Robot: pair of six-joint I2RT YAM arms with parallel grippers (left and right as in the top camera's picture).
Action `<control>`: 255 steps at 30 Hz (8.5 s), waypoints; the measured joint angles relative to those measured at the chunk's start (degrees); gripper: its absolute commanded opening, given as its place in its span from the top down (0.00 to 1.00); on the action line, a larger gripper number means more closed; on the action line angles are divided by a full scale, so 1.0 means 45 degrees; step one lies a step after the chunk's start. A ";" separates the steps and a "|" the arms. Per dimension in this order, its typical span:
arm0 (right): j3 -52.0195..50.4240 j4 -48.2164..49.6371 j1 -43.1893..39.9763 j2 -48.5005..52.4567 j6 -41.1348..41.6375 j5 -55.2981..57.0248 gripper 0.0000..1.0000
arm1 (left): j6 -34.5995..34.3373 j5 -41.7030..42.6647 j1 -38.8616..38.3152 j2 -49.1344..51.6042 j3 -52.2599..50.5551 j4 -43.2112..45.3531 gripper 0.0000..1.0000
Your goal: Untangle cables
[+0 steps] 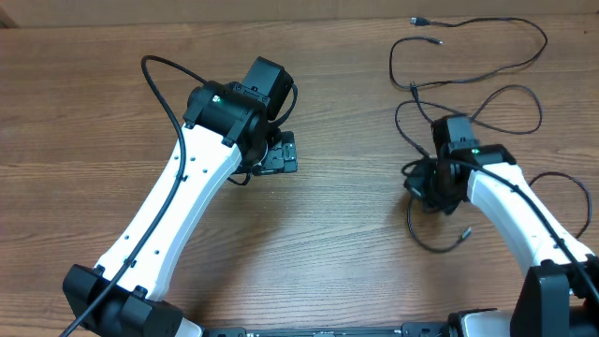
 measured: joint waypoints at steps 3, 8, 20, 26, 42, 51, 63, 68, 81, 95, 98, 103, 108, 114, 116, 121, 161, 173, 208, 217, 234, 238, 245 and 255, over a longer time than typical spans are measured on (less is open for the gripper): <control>0.0374 0.0330 0.0000 0.0000 0.0010 0.0005 0.96 | 0.0000 0.0000 0.0000 0.0000 0.0000 -0.0005 0.00; 0.0408 0.1141 0.0000 0.0000 0.0000 0.0296 0.96 | 0.0000 0.0000 0.0000 0.0000 0.0000 -0.0010 0.01; 0.0413 0.1297 0.0000 0.0000 0.0000 0.1345 0.60 | 0.0000 0.0000 0.0000 0.0000 -0.0005 -0.0015 0.01; 0.0413 0.1214 0.0000 0.0000 0.0019 0.1535 0.20 | 0.0000 0.0000 0.0000 0.0000 -0.0005 -0.0044 0.01; 0.1462 -0.1384 0.0000 -0.0345 -0.0559 0.1336 0.00 | 0.0005 0.0015 0.0000 -0.0131 -0.0010 -0.0107 0.00; 0.2147 -0.3138 0.0000 -0.4294 -0.0685 0.2181 0.00 | 0.0345 -0.0466 -0.0680 -0.3400 -0.0005 0.0729 0.00; 0.1039 -0.3847 0.0000 -0.8417 -0.1331 0.2429 0.00 | -0.0719 -0.3303 -0.5139 -0.5994 -0.1132 0.0724 0.00; 0.0607 -0.3968 0.0000 -0.9321 -0.1336 0.2424 0.00 | -0.2215 -0.5323 -0.7310 -0.6120 -0.2195 0.0675 0.01; 0.0593 -0.3201 0.0000 -0.9131 -0.1336 0.2409 0.00 | -0.3152 -0.7407 -0.8310 -0.6407 -0.2263 0.0758 0.01; 0.0593 -0.3434 0.0000 -0.9131 -0.1336 0.2414 0.00 | -0.3342 -0.7538 -0.8310 -0.6295 -0.2263 0.0758 0.00; 0.0588 -0.3434 0.0000 -0.9131 -0.1336 0.2414 0.00 | -0.3347 -0.7538 -0.8310 -0.6159 -0.2263 0.0758 0.00; 0.0593 -0.3444 0.0000 -0.9131 -0.1331 0.2409 0.00 | -0.3371 -0.7538 -0.8315 -0.6008 -0.2263 0.0758 0.01; 0.0588 -0.3434 0.0000 -0.9131 -0.1331 0.2414 0.00 | -0.3376 -0.7538 -0.8315 -0.5974 -0.2263 0.0758 0.00; 0.0588 -0.3439 0.0000 -0.9131 -0.1341 0.2409 0.00 | -0.3376 -0.7538 -0.8315 -0.5974 -0.2263 0.0758 0.00; 0.0593 -0.3439 0.0000 -0.9131 -0.1336 0.2414 0.00 | -0.3376 -0.7538 -0.8315 -0.5974 -0.2263 0.0758 0.00; 0.0593 -0.3434 0.0000 -0.9131 -0.1331 0.2414 0.00 | -0.3376 -0.7538 -0.8315 -0.5974 -0.2263 0.0758 0.00; -0.3002 0.0593 0.0005 -1.3857 -0.1345 0.2555 0.00 | -0.3376 -0.7611 -0.8315 -0.5969 -0.2268 0.0763 0.00; -0.7732 0.7091 0.0000 -1.5824 -0.3546 0.1263 0.00 | -0.3376 -0.7621 -0.8315 -0.5969 -0.2283 0.0758 0.01; -1.1030 1.1545 0.0000 -1.9079 -0.6484 0.0656 0.00 | -0.3376 -0.7626 -0.8315 -0.5969 -0.2288 0.0758 0.01; -1.2016 1.2667 0.0005 -1.9307 -0.6679 0.0656 0.00 | -0.3376 -0.7626 -0.8310 -0.5969 -0.2288 0.0758 0.00; -1.2240 1.0375 -0.0253 -1.9326 -0.7349 0.0869 0.00 | -0.3376 -0.7626 -0.8310 -0.5969 -0.2288 0.0758 0.01; -1.2240 1.0316 -0.0350 -1.9331 -0.7558 0.0947 0.00 | -0.3376 -0.7626 -0.8315 -0.5969 -0.2288 0.0758 0.00; -1.2240 1.0316 -0.0350 -1.9331 -0.8446 0.1005 0.00 | -0.3376 -0.7621 -0.8310 -0.5969 -0.2288 0.0763 0.01; -1.2240 1.0312 -0.0369 -1.9331 -0.9355 0.1263 0.00 | -0.3376 -0.7626 -0.8315 -0.5969 -0.2288 0.0758 0.00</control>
